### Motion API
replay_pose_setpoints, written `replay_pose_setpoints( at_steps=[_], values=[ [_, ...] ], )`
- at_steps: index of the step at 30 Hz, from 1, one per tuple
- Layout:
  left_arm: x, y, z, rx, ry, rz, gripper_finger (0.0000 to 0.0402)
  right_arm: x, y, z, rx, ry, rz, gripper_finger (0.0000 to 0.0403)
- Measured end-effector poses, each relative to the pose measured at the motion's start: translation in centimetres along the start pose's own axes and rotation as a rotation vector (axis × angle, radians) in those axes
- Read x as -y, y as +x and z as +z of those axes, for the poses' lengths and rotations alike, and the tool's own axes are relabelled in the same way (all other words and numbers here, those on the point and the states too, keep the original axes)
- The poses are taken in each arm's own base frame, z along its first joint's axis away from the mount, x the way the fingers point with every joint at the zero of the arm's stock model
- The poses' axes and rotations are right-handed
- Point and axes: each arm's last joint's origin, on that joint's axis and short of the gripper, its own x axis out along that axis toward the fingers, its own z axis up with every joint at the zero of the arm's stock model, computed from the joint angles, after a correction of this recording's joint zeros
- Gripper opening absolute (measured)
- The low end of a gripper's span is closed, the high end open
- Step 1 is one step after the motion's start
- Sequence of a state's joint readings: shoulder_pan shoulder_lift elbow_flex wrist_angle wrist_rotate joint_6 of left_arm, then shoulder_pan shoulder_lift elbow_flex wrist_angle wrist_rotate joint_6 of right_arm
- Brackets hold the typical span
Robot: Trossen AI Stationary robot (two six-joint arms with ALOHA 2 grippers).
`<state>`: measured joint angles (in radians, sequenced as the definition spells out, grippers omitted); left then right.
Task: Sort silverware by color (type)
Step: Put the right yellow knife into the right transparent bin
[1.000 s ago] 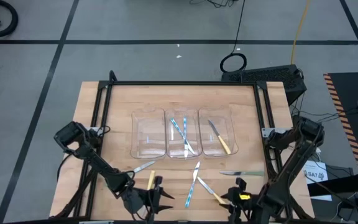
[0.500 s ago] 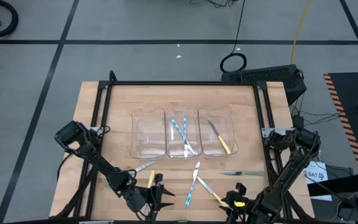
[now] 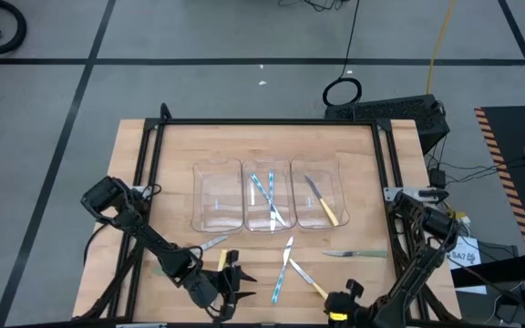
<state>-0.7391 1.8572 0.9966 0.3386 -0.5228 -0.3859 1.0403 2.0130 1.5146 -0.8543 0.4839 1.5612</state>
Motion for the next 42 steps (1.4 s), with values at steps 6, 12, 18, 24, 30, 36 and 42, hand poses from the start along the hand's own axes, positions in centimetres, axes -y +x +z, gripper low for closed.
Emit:
replay_pose_setpoints(
  at_steps=[6, 12, 18, 24, 30, 36, 42],
  values=[
    [0.2, -0.1, -0.1, -0.001, -0.013, -0.005, 0.0161, -0.2, 1.0, -0.5, -0.070, 0.006, -0.136, 0.0127],
    [0.2, -0.1, -0.2, -0.006, -0.027, -0.005, 0.0161, -0.1, 1.1, -0.4, -0.082, 0.060, -0.164, 0.0127],
    [0.2, -0.1, -0.3, -0.020, -0.023, 0.001, 0.0161, 0.0, 1.4, 0.0, -0.145, 0.097, -0.187, 0.0127],
    [0.1, -0.1, -0.3, -0.022, -0.023, 0.002, 0.0161, 0.5, 1.5, 0.2, -0.198, 0.126, -0.244, 0.0127],
    [0.1, -0.1, -0.3, -0.022, -0.026, 0.003, 0.0161, 0.5, 2.5, -0.3, -0.228, 0.116, -0.274, 0.0127],
    [0.1, -0.1, -0.4, -0.026, -0.036, 0.005, 0.0161, 0.5, 3.0, -0.1, -0.269, 0.115, -0.295, 0.0126],
    [0.1, -0.1, -0.6, -0.042, -0.039, 0.012, 0.0161, 0.6, 3.3, 0.2, -0.286, 0.094, -0.296, 0.0094]
  ],
)
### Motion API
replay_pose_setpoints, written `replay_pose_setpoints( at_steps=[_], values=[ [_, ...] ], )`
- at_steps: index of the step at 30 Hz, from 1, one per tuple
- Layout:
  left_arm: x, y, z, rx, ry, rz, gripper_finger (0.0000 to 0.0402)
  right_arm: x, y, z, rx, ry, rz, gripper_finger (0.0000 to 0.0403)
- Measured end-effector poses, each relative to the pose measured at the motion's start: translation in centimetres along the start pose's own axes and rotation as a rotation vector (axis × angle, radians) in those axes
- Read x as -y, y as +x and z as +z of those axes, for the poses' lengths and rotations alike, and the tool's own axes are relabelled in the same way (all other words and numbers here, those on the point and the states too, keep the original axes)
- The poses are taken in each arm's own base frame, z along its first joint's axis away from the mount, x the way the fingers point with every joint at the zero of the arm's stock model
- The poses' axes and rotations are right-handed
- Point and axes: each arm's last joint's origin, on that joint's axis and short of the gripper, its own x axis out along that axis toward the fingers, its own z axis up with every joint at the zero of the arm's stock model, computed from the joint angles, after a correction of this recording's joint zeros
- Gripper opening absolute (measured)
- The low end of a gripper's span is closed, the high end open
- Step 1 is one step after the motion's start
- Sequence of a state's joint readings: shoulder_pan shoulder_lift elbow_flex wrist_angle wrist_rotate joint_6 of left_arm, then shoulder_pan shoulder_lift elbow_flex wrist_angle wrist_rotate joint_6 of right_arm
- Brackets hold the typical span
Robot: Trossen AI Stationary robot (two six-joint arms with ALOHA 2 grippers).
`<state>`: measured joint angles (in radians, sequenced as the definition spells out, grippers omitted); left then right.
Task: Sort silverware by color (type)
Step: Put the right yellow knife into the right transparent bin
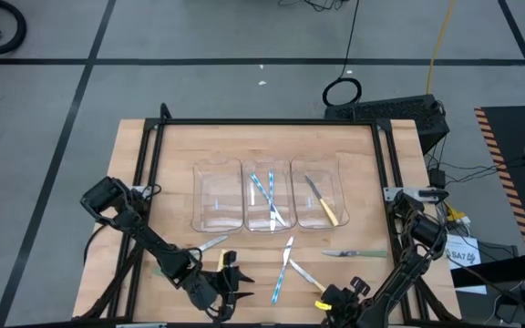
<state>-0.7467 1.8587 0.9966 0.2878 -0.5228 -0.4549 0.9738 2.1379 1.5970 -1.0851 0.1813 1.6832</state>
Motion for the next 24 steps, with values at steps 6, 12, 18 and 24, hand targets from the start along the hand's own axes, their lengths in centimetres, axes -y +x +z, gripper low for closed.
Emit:
replay_pose_setpoints(
  at_steps=[6, 12, 18, 24],
  values=[
    [0.0, 0.0, 0.0, -0.003, 0.000, 0.001, 0.0161, 0.0, 0.0, 0.1, 0.000, -0.022, -0.005, 0.0070],
    [0.0, 0.0, 0.0, -0.003, -0.001, 0.002, 0.0161, 0.1, -0.1, 0.1, 0.018, -0.021, 0.000, 0.0077],
    [0.0, 0.0, 0.0, -0.004, 0.000, 0.002, 0.0161, 0.1, -1.8, 0.0, 0.112, -0.051, -0.038, 0.0071],
    [0.0, 0.0, -0.1, -0.005, -0.001, 0.003, 0.0161, -0.3, -3.9, -0.5, 0.233, -0.073, 0.013, 0.0073]
  ],
)
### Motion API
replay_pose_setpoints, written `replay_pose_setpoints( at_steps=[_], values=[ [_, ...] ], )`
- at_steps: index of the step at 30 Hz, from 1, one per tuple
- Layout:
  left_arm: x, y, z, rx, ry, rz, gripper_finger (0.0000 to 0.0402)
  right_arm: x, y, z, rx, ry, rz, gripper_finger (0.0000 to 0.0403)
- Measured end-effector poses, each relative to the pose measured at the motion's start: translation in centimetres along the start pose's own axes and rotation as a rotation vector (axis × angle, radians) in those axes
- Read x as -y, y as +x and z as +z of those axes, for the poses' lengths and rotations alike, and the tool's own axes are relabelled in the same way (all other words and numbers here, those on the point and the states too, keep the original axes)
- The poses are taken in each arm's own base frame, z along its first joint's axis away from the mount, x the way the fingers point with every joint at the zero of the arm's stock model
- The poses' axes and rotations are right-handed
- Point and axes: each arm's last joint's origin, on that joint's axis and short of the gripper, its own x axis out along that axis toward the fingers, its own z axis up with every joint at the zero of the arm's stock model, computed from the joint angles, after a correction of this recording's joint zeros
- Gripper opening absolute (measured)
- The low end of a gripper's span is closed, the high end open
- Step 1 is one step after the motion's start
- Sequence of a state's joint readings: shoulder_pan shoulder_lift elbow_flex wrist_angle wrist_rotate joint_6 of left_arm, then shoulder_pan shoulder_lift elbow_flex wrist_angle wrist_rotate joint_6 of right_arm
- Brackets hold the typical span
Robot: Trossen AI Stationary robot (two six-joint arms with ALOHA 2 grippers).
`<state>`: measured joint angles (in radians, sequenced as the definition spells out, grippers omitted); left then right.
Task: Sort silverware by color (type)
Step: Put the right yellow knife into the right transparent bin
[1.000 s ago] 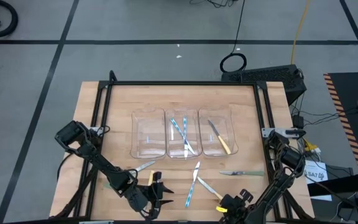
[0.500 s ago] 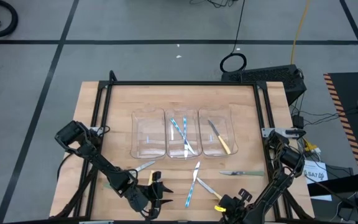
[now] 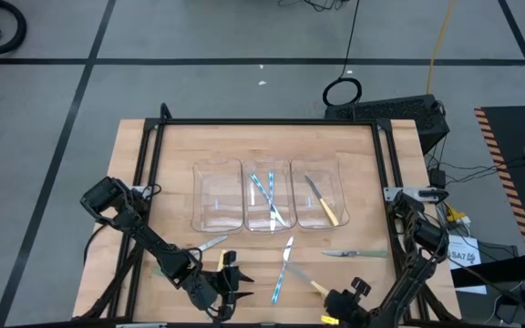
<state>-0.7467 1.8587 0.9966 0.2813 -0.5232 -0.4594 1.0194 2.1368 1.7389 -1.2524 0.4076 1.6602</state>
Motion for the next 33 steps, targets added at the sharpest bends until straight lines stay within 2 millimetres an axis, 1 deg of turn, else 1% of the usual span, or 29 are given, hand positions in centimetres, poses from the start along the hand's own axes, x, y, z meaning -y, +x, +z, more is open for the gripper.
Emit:
replay_pose_setpoints(
  at_steps=[3, 9, 14, 19, 23, 26, 28, 33],
  values=[
    [0.0, 0.0, 0.0, 0.000, -0.005, 0.000, 0.0161, -0.1, -1.1, 0.1, 0.070, -0.008, 0.022, 0.0074],
    [0.0, 0.0, 0.0, 0.000, -0.001, 0.001, 0.0161, -0.2, -2.6, 0.3, 0.183, -0.030, 0.042, 0.0074],
    [-0.4, 0.2, 0.2, 0.003, 0.013, 0.016, 0.0161, -0.1, -3.2, 0.8, 0.252, -0.058, 0.034, 0.0074],
    [-1.0, 0.6, 0.4, 0.003, 0.039, 0.035, 0.0161, 0.6, -4.0, 1.8, 0.324, -0.049, -0.027, 0.0074],
    [-1.6, 0.8, 0.7, 0.004, 0.072, 0.050, 0.0161, 1.2, -4.9, 2.7, 0.402, -0.015, -0.053, 0.0074],
    [-2.0, 1.1, 0.9, 0.005, 0.091, 0.063, 0.0161, 1.5, -5.4, 3.5, 0.441, -0.039, -0.043, 0.0074],
    [-2.3, 1.2, 1.0, 0.005, 0.092, 0.072, 0.0161, 1.9, -5.8, 4.5, 0.447, -0.022, -0.037, 0.0074],
    [-3.2, 1.7, 1.3, -0.002, 0.118, 0.078, 0.0161, 2.8, -6.6, 7.2, 0.558, -0.040, -0.042, 0.0074]
  ],
)
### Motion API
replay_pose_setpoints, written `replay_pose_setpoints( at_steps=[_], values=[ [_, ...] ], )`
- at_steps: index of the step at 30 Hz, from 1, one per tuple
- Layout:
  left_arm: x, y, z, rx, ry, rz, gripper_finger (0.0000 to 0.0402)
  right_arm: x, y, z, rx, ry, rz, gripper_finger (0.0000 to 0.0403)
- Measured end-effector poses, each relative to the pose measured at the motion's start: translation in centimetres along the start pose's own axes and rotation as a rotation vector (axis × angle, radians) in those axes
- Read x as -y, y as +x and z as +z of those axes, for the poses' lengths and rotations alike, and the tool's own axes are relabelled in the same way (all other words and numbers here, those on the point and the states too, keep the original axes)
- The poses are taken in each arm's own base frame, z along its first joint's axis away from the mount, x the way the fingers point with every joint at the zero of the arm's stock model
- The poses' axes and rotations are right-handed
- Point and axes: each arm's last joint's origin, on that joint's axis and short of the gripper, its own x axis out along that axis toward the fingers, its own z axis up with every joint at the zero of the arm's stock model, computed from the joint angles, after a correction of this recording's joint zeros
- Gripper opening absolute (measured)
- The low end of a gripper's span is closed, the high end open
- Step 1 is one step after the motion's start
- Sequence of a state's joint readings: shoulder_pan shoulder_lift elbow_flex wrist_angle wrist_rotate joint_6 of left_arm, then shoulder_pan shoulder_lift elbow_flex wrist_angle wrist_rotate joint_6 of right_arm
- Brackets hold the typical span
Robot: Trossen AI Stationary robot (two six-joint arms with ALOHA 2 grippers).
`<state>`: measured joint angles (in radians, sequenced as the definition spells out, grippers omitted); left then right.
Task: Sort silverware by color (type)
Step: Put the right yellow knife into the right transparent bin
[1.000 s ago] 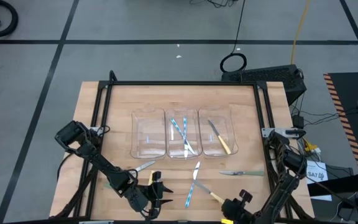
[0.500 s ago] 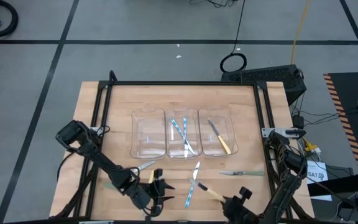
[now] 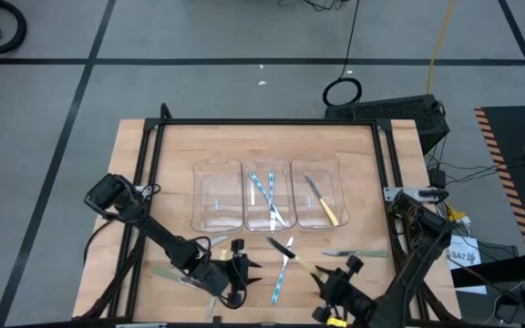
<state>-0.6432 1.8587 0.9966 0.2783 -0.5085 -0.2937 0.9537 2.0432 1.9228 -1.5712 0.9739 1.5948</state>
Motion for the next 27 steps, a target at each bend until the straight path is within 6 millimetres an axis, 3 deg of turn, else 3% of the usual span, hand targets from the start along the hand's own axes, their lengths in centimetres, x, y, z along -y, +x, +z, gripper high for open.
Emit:
replay_pose_setpoints(
  at_steps=[5, 17, 23, 27],
  values=[
    [-0.6, 0.4, 0.1, -0.017, 0.028, -0.039, 0.0161, 1.2, 1.6, 2.6, 0.010, -0.041, -0.040, 0.0074],
    [-0.9, 0.4, -0.4, -0.076, 0.107, -0.023, 0.0161, 3.1, 6.1, 6.3, -0.044, -0.153, -0.157, 0.0074],
    [-1.1, 0.5, -0.4, -0.077, 0.085, -0.019, 0.0161, 5.1, 6.7, 7.6, -0.055, -0.157, -0.181, 0.0074],
    [-0.8, 0.4, -0.4, -0.077, 0.063, -0.024, 0.0161, 7.8, 6.7, 7.2, -0.060, -0.114, -0.206, 0.0074]
  ],
)
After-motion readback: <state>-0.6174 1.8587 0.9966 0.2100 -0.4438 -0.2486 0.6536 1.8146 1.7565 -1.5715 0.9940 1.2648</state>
